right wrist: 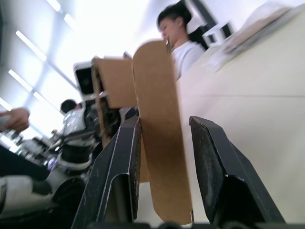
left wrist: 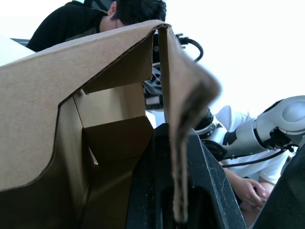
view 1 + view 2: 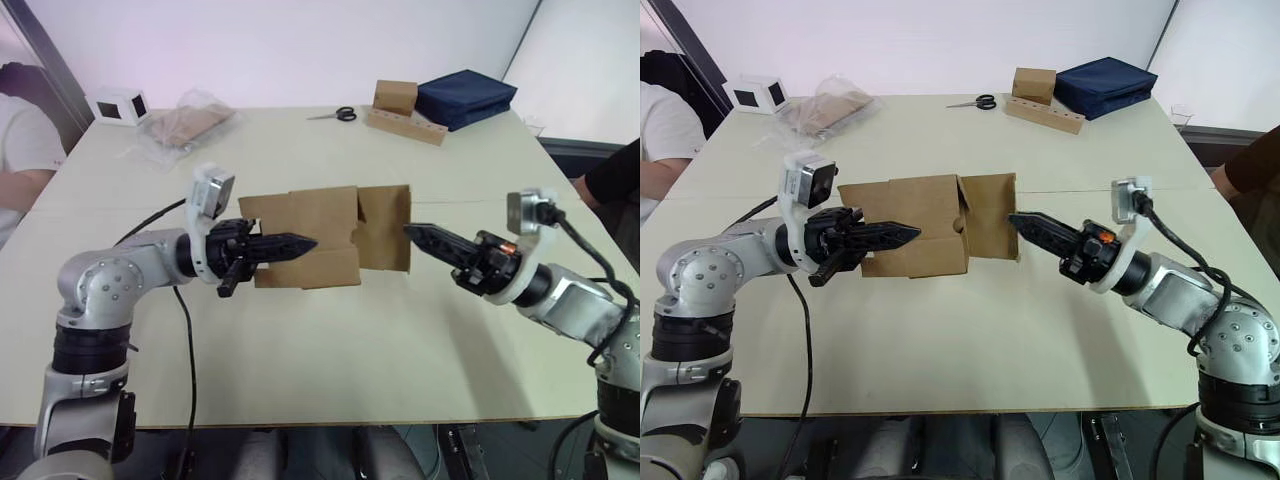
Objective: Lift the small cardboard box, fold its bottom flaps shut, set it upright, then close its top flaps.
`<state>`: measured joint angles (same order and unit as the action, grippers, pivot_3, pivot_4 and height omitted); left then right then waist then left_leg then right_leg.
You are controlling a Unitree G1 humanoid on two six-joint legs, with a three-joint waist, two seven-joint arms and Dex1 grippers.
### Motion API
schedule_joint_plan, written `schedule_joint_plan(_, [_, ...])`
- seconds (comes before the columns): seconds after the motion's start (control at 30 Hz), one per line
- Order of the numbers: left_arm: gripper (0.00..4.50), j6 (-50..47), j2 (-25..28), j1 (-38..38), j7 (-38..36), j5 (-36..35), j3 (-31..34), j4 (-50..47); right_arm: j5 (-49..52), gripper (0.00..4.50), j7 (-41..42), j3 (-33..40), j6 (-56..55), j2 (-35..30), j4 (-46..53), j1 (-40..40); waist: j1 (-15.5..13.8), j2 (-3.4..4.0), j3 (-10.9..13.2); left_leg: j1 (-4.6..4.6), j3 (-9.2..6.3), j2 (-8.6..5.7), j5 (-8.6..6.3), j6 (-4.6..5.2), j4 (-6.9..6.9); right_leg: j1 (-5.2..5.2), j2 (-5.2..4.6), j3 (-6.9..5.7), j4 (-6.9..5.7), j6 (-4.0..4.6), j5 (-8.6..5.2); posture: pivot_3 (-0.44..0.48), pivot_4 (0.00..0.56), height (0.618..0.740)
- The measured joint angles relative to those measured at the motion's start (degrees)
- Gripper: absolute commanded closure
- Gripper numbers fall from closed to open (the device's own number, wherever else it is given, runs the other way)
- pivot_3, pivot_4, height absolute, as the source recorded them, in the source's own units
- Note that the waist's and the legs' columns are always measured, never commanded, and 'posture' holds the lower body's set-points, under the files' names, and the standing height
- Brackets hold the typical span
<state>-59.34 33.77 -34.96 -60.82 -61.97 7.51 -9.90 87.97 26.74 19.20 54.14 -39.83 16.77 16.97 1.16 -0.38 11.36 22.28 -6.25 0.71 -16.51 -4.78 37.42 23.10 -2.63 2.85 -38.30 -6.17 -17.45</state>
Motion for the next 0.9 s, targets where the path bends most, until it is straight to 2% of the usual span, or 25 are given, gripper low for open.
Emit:
schedule_joint_plan(0.33, [4.50, 0.00, 0.02, -0.01, 0.05, 0.01, 0.00, 0.01, 0.40, 2.91, 1.28, 2.74, 0.11, -1.76, -3.66, 0.89, 0.01, 0.00, 0.00, 0.00, 0.01, 0.00, 0.00, 0.00, 0.00, 0.00, 0.00, 0.00, 0.00, 0.00, 0.00, 0.000, 0.150, 0.740])
schedule_joint_plan(0.9, [4.50, -0.34, -0.03, -0.13, 1.36, -0.72, 0.01, 0.00, -1.11, 2.91, 2.08, -2.17, 0.51, 1.53, -0.68, 0.86, 0.01, 0.00, 0.00, 0.00, 0.00, 0.00, 0.00, 0.00, 0.00, 0.00, 0.00, 0.00, 0.00, 0.00, 0.00, 0.000, 0.150, 0.740])
